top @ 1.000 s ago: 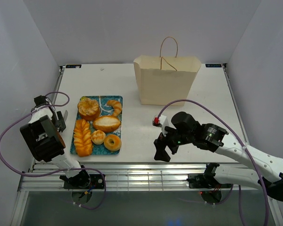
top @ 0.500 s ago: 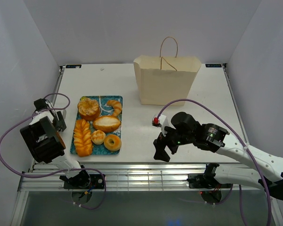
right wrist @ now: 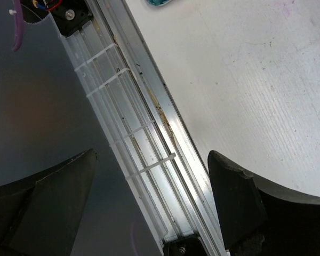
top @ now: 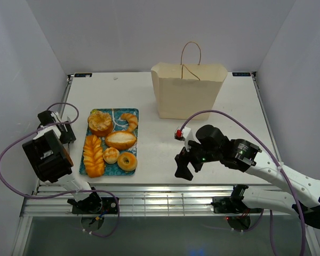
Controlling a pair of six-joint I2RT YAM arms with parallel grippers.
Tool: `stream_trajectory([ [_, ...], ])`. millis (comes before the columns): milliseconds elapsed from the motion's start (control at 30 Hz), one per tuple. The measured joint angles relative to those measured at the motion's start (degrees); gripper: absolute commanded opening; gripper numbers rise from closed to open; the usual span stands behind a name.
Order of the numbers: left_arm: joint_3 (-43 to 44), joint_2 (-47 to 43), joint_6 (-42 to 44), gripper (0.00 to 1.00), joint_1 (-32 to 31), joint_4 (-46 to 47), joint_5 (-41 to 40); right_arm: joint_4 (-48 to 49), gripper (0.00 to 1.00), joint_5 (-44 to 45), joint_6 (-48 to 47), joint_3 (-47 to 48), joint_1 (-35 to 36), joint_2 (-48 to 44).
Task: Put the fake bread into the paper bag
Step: Pick up the clamp at the center of the board.
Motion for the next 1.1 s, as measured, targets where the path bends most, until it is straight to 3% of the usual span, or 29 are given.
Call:
stream_trajectory([
  [433,-2.5,0.5,-3.3,0.67,-0.1,8.5,1.3,0.0,0.9,-0.9,0.3,0.7,-3.8,-0.2],
  [633,-3.5,0.9,-3.7,0.64,-1.1,13.1,-1.6,0.0,0.9,-1.1,0.5,1.0,-5.0,-0.6],
  [767,-3.2,2.1,-3.6,0.47,-1.5,15.6,-3.2,0.0,0.9,-1.1,0.6,1.1,-5.6,-1.1],
  [867,-3.2,2.4,-3.6,0.43,-1.6,16.8,-4.4,0.1,0.9,-1.2,0.7,1.1,-6.0,-1.5],
  [967,-3.0,2.4,-3.7,0.26,-1.7,16.5,-5.0,0.1,0.9,-1.5,0.8,1.1,-6.3,-1.5],
  [1000,-2.8,2.4,-3.7,0.16,-1.9,15.9,-5.4,0.1,0.9,-1.5,0.8,1.1,-6.4,-1.5],
  [1100,-1.1,2.6,-3.5,0.04,-2.6,12.3,-6.8,0.3,0.9,-1.5,0.9,1.1,-6.7,-1.6],
])
